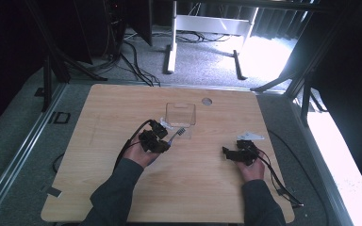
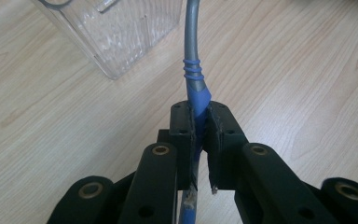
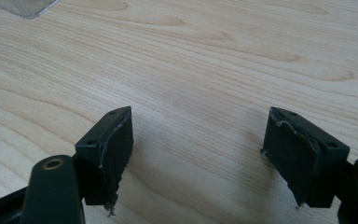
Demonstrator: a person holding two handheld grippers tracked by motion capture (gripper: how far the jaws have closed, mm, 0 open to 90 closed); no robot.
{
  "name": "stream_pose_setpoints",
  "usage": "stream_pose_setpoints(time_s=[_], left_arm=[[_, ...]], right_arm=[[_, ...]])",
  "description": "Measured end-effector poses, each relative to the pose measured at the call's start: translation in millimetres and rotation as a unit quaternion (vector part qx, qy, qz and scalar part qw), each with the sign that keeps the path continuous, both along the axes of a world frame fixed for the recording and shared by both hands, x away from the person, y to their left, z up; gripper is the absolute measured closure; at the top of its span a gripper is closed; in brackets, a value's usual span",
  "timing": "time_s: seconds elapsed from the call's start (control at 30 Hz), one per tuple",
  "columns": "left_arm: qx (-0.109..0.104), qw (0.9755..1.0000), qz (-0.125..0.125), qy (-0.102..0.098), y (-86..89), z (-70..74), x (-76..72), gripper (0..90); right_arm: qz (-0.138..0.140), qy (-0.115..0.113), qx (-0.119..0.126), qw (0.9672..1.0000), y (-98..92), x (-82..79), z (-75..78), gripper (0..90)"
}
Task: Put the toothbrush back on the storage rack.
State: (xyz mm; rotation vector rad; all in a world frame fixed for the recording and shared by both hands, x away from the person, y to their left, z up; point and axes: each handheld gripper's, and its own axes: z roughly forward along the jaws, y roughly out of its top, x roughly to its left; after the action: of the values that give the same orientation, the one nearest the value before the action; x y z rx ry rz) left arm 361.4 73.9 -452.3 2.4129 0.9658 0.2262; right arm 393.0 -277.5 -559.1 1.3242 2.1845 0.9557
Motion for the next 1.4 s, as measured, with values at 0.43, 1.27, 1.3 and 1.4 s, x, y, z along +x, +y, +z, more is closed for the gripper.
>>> stream_pose_setpoints(time_s=[0.43, 1.27, 1.3, 1.4], left_arm=[[-0.014, 0.9996, 0.008, -0.022, 4.9, 6.5, -0.6, 81.7], [-0.046, 0.9967, 0.027, -0.061, 12.7, 18.5, -0.5, 81.6], [-0.048, 0.9965, 0.028, -0.062, 13.2, 19.3, -0.4, 81.6], [-0.051, 0.9958, 0.031, -0.069, 14.8, 21.7, -0.5, 81.6]], right_arm=[[0.000, 0.000, 0.000, 1.0000, 0.0, 0.0, 0.1, 23.7], [0.001, -0.001, -0.001, 1.0000, 0.1, 0.0, 0.0, 23.7], [0.001, 0.000, -0.002, 1.0000, 0.1, 0.0, 0.0, 23.7], [0.001, -0.001, -0.002, 1.0000, 0.1, 0.0, 0.0, 23.7]])
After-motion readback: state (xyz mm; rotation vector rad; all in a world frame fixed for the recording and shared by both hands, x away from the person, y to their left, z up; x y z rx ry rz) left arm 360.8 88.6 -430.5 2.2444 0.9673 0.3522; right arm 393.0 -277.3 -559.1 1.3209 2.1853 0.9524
